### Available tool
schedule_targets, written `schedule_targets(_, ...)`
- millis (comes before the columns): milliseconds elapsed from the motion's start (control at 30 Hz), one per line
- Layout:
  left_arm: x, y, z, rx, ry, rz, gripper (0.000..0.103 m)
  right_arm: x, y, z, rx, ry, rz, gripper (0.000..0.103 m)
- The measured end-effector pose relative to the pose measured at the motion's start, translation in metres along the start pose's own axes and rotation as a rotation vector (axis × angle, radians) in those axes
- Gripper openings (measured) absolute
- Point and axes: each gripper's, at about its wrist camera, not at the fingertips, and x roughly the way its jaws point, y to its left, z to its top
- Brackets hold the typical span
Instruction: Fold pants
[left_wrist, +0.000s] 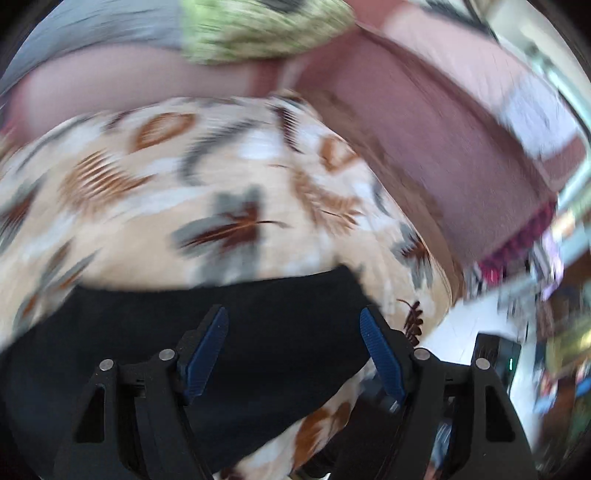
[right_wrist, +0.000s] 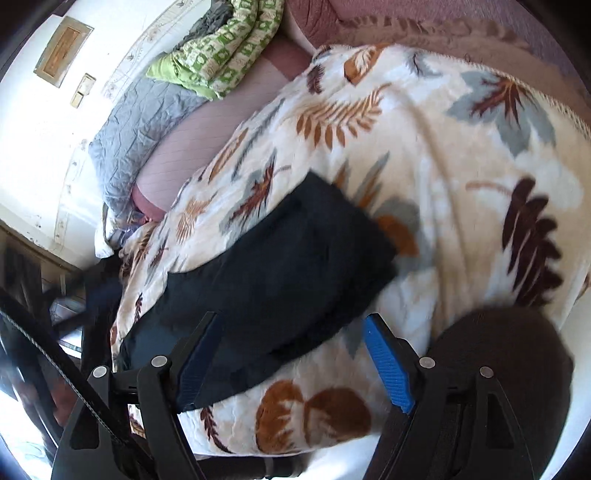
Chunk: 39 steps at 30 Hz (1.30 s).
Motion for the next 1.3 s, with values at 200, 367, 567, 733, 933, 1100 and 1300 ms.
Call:
schedule_targets(200, 0.098, -0.053, 0.031, 0.143, 0.159, 0.012, 0.073, 0.012, 0.005, -0.008, -0.026, -0.013, -0.055, 0.084)
schedule_targets(367, 0.149, -0.059, 0.035, 0.191, 0.245, 0.053, 0.073, 0.029, 0.001, 0.000, -0.024, -0.018, -0.087, 0.084)
schedule_targets(567, 0.186, -0.055, 0.034, 0.255, 0.332, 0.084, 0.073, 0.044, -0.002, 0.004, -0.019, -0.096, -0.075, 0.094)
schedule_targets(733, 0.178, -0.065, 0.026, 0.411, 0.329, 0.069, 0.028, 0.044, -0.001, 0.004, -0.063, -0.152, -0.099, 0.062)
schedule_targets(933, 0.134, -0.039, 0.027, 0.296, 0.236, -0.050, 0.020, 0.035, 0.007, 0.018, -0.113, -0.131, -0.054, 0.024)
schedule_targets(1100, 0.086, -0.006, 0.029, 0.144, 0.121, -0.123, 0.020, 0.025, 0.061, 0.013, -0.286, -0.145, -0.016, 0.023)
schedule_targets(1300, 0.036, 0.071, -0.001, -0.081, 0.015, -0.117, 0.020, 0.050, 0.130, -0.005, -0.493, -0.067, 0.064, 0.023)
